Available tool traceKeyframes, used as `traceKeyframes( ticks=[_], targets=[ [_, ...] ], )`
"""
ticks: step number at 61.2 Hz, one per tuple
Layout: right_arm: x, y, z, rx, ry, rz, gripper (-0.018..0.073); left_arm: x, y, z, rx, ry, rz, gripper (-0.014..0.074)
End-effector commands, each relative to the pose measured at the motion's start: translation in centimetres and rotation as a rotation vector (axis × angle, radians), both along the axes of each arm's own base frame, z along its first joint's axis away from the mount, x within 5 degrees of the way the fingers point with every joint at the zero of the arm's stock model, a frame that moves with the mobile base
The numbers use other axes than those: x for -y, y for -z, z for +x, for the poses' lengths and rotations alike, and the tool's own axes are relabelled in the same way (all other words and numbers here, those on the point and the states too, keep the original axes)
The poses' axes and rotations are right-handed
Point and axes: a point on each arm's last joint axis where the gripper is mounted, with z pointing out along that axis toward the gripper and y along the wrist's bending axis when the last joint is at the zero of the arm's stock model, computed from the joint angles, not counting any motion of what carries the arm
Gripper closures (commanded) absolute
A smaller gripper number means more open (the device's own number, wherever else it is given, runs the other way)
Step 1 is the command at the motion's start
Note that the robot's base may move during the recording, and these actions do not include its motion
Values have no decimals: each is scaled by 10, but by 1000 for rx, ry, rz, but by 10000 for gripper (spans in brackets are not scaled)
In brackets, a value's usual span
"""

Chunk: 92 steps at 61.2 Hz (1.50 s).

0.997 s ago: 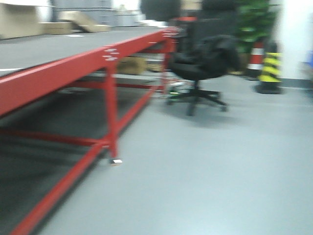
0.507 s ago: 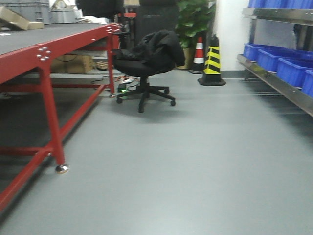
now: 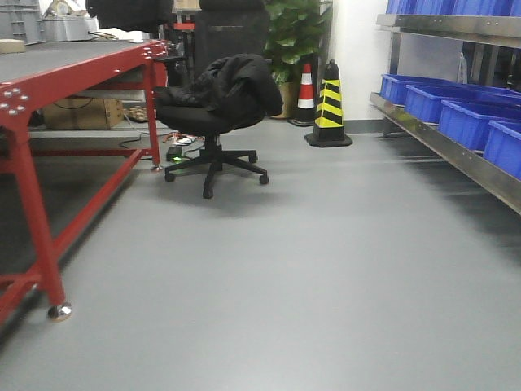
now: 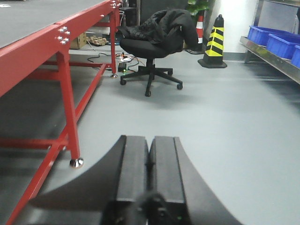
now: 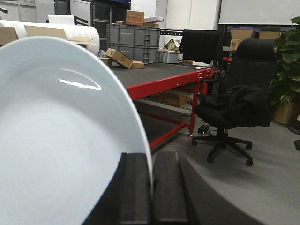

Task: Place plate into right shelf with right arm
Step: 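Drive the base away from the table holding the plate in the right gripper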

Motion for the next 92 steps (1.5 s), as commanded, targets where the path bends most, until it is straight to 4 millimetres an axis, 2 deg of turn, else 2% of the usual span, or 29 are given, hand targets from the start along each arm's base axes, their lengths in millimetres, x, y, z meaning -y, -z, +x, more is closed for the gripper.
traceKeyframes(
  ticks=[1,92],
  targets=[
    [3,-17,0,81,31,62,505,0,-5,0,84,-4,-14,643],
    [3,-17,0,81,31,62,505,0,-5,0,84,-4,-14,643]
  ],
)
